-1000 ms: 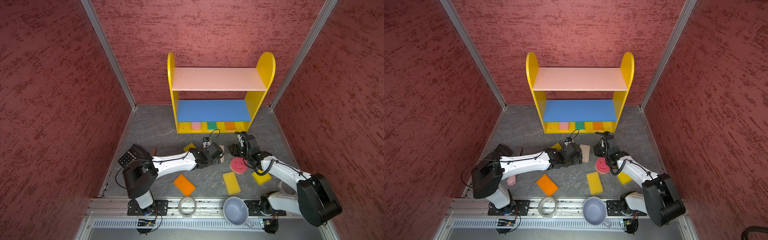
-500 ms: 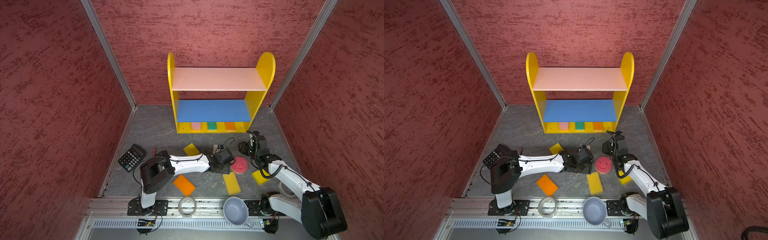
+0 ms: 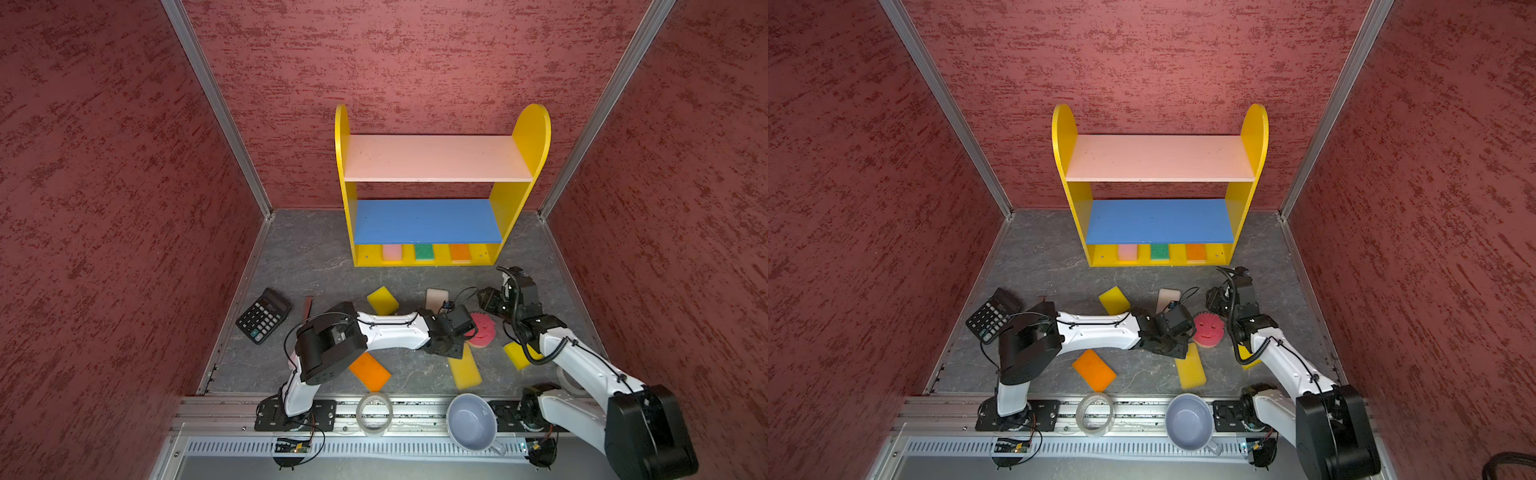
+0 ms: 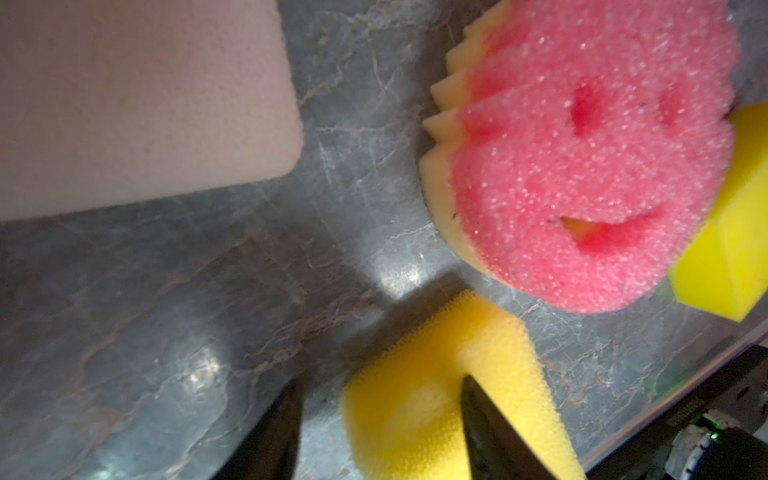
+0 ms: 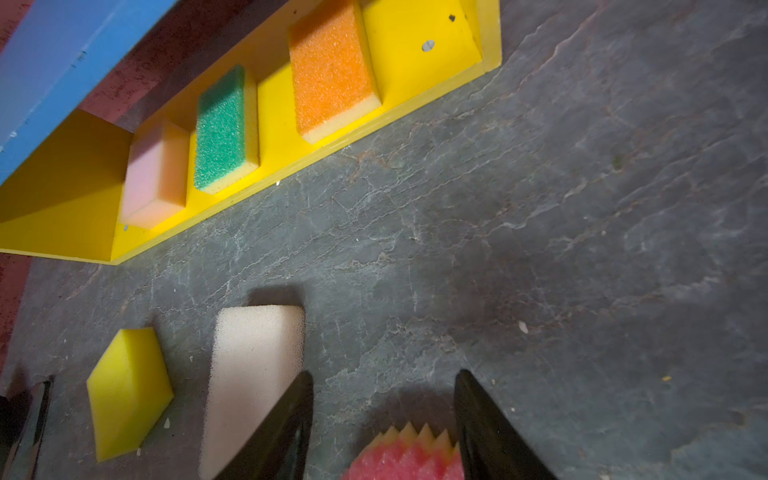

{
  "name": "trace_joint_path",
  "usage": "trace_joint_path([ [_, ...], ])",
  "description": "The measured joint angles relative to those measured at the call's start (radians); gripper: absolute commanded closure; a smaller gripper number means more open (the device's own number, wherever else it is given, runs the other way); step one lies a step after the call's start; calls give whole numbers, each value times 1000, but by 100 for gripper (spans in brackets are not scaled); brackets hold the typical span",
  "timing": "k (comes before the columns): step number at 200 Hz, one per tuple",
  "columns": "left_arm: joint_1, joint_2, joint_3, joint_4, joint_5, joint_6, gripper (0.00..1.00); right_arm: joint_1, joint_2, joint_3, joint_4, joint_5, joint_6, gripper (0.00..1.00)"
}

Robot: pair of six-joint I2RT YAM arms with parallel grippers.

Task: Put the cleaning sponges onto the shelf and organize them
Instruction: 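Grasp the soft yellow sponge with the left gripper and lift it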

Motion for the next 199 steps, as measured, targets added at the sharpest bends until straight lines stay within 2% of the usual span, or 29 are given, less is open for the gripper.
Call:
trace_joint_path([
  [23,0,12,22,12,5,-6,80,-1,-18,0,3,5,0,43],
  [45,4,12,26,12,5,3,87,-4,-14,0,2,5,0,43],
  [79,46,-19,3,13,5,7,88,-5,-16,0,2,4,-1,46],
  [118,134,-157,-48,-8,-5,33,89,-6,-81,-16,15,6,0,44],
  [153,153,-280,-48,-11,-21,77,88,-6,-92,-32,33,8,0,43],
  [199,203,-370,-48,-43,-60,115,88,-6,-89,-33,40,7,0,43],
])
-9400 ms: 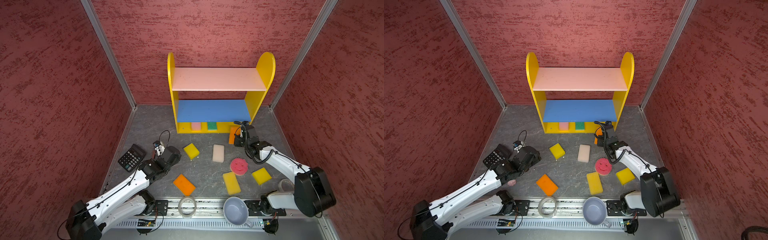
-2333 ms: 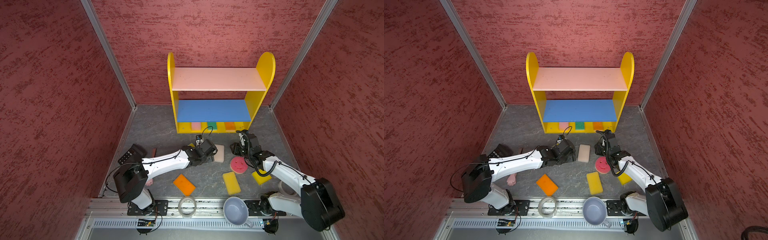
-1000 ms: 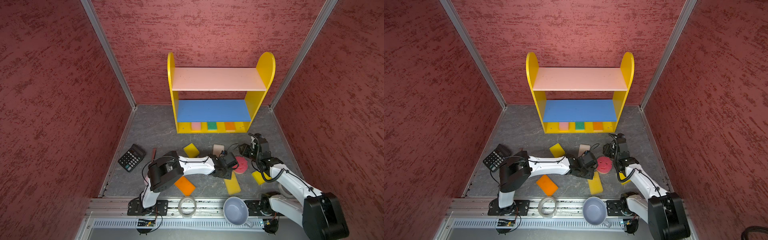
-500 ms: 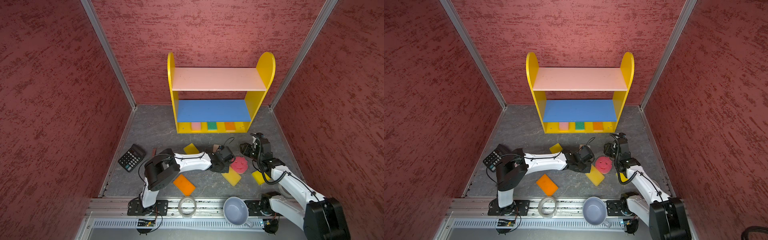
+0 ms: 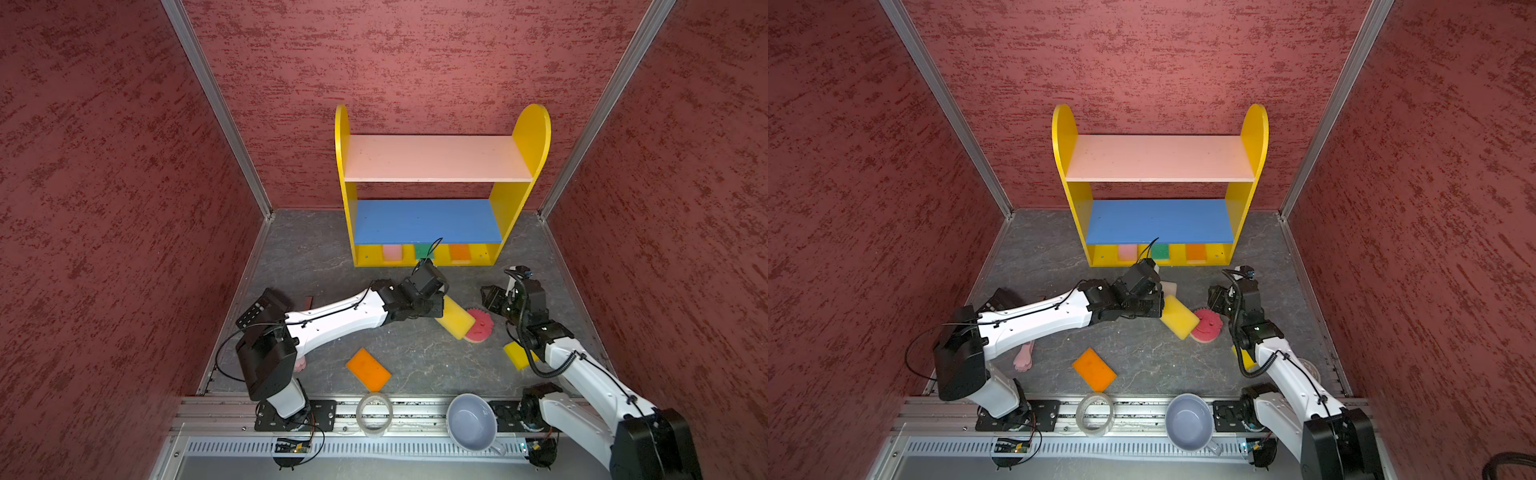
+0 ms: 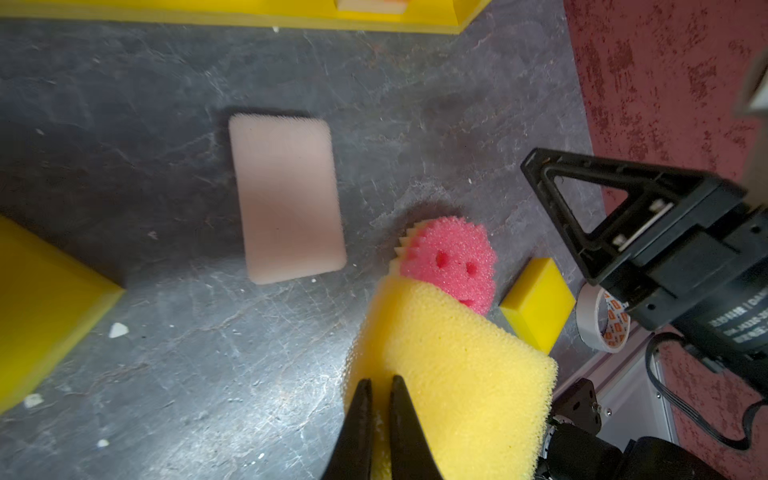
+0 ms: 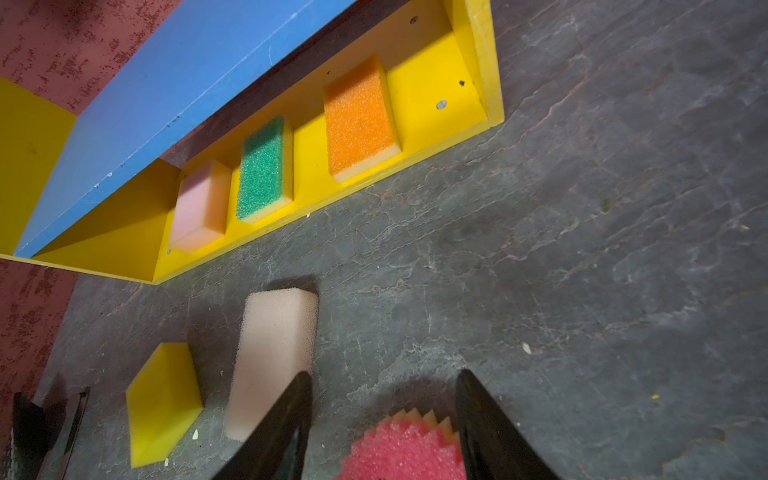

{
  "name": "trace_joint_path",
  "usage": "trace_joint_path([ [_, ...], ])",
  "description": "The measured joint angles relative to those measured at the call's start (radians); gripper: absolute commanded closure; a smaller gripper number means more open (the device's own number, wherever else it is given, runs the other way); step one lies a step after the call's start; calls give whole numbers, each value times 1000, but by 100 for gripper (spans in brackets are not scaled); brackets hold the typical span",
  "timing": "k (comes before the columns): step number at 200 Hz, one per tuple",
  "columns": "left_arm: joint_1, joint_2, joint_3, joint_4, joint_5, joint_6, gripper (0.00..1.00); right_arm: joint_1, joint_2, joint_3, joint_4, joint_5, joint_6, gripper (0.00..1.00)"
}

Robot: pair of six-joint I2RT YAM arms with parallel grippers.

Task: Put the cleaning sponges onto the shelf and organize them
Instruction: 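Grasp the soft yellow sponge with the left gripper and lift it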

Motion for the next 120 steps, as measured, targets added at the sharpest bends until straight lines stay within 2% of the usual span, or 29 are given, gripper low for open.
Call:
trace_joint_path([
  [89,143,-212,-72,-24,-77,59,86,0,-6,6,-1,-30,-29,44],
  [120,202,-264,-100,-37,-82,78,86,10,-14,65,-1,-63,-56,43],
])
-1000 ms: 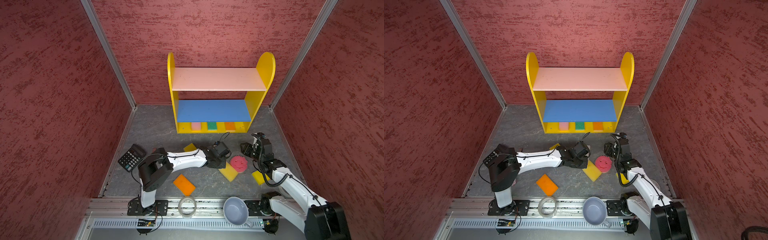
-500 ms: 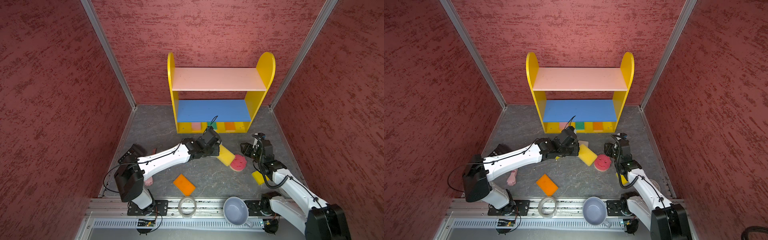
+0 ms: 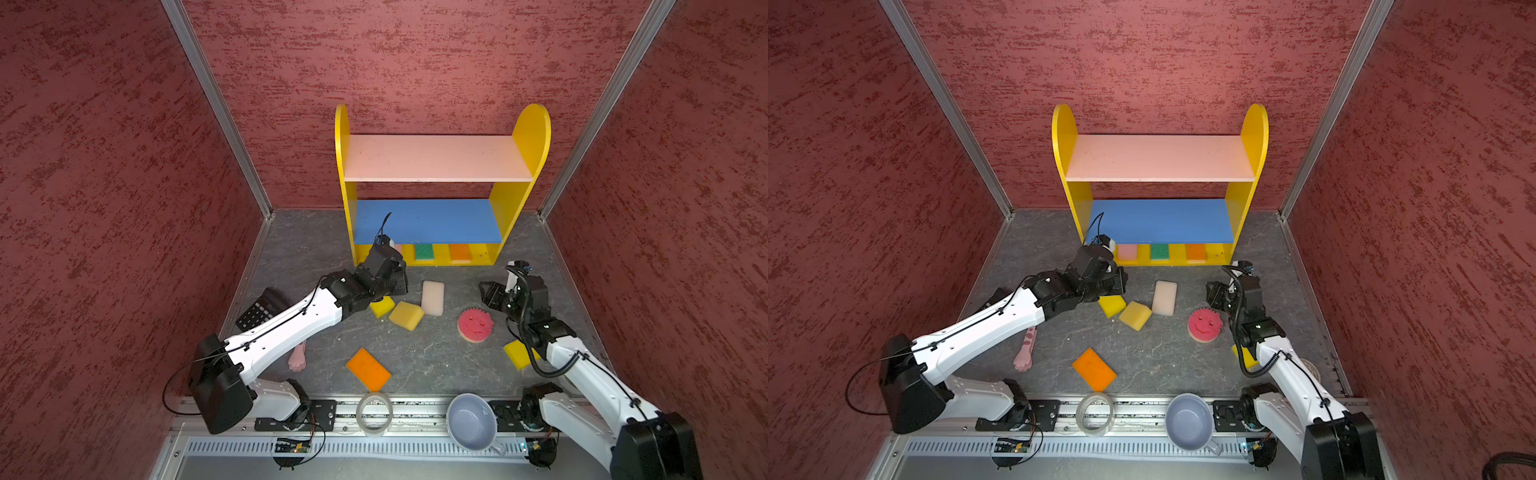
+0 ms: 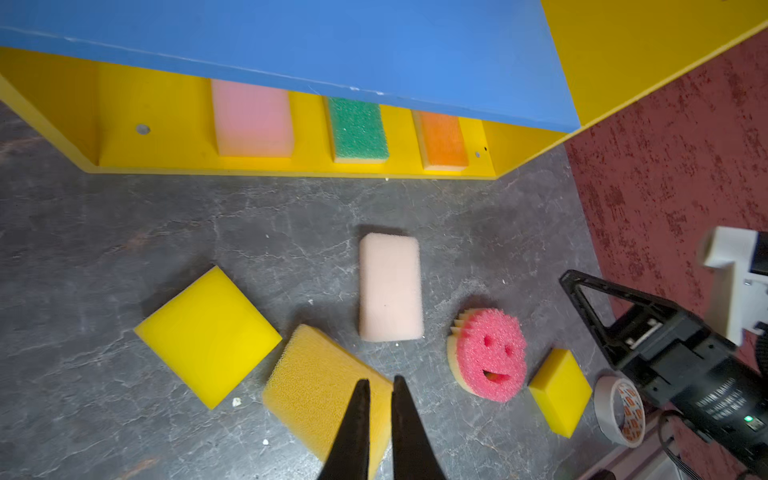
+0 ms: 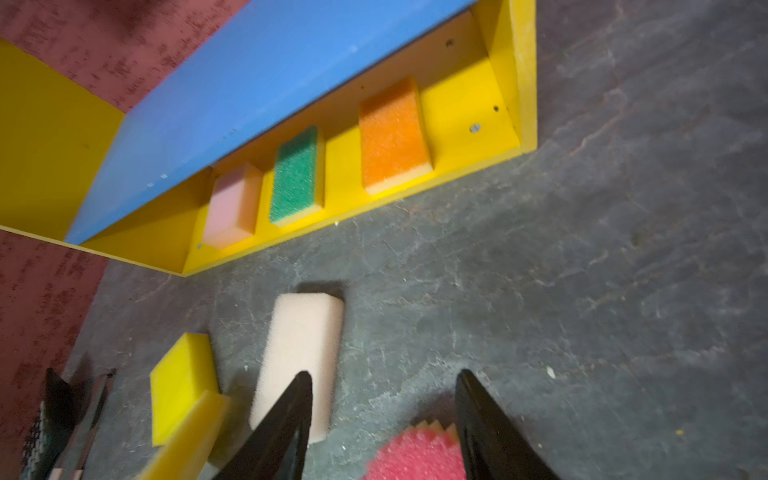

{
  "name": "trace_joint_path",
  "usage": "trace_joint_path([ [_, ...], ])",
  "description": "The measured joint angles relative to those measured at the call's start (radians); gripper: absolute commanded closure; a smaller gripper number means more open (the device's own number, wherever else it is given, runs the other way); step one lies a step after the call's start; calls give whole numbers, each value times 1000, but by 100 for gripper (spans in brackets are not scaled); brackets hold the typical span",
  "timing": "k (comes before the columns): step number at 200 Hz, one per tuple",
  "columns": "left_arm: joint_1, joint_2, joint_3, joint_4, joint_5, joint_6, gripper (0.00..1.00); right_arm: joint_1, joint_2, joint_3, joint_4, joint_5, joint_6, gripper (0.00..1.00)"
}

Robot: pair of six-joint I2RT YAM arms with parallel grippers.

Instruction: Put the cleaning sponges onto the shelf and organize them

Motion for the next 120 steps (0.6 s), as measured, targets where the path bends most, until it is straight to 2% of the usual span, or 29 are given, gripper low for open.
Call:
trace_joint_path([
  [25,46,-28,0,-5,-2,21,86,56,-1,54,19,-3,-14,42],
  [73,114,-53,33,-32,0,124,86,280,52,163,21,29,-37,34],
  [120,126,-53,85,-76,6,240,86,332,79,239,15,42,-39,27],
])
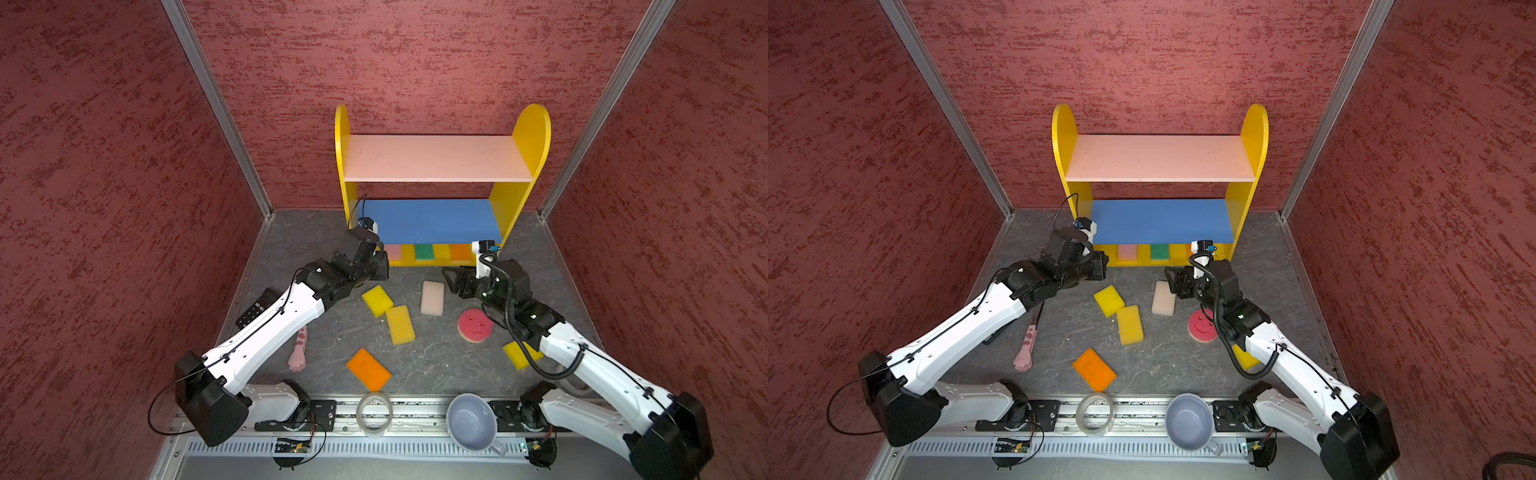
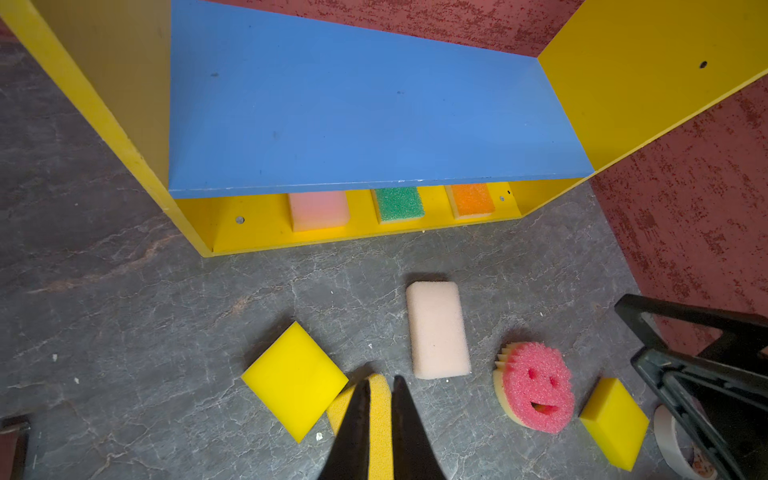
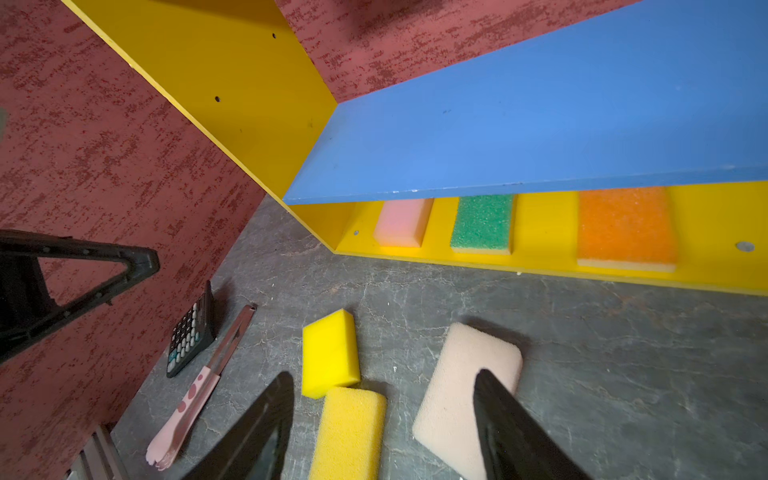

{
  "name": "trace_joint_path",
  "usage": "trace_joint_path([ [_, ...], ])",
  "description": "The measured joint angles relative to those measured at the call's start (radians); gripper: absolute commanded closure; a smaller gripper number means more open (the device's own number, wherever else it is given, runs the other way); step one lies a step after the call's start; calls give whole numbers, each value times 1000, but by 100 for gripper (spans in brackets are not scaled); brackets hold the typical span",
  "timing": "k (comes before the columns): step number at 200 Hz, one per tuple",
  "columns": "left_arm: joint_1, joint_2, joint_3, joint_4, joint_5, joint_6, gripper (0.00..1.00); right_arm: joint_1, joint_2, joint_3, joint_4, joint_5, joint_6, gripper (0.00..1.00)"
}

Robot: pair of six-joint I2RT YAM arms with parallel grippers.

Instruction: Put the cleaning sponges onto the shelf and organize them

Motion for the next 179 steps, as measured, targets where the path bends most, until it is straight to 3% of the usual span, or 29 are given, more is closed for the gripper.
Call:
trace_joint_path([
  [89,22,132,63,-54,114,150,89,4,63,62,3,-110,7,2],
  [179,22,163,89,-64,164,180,89,5,72,68,4,-118,6,1],
])
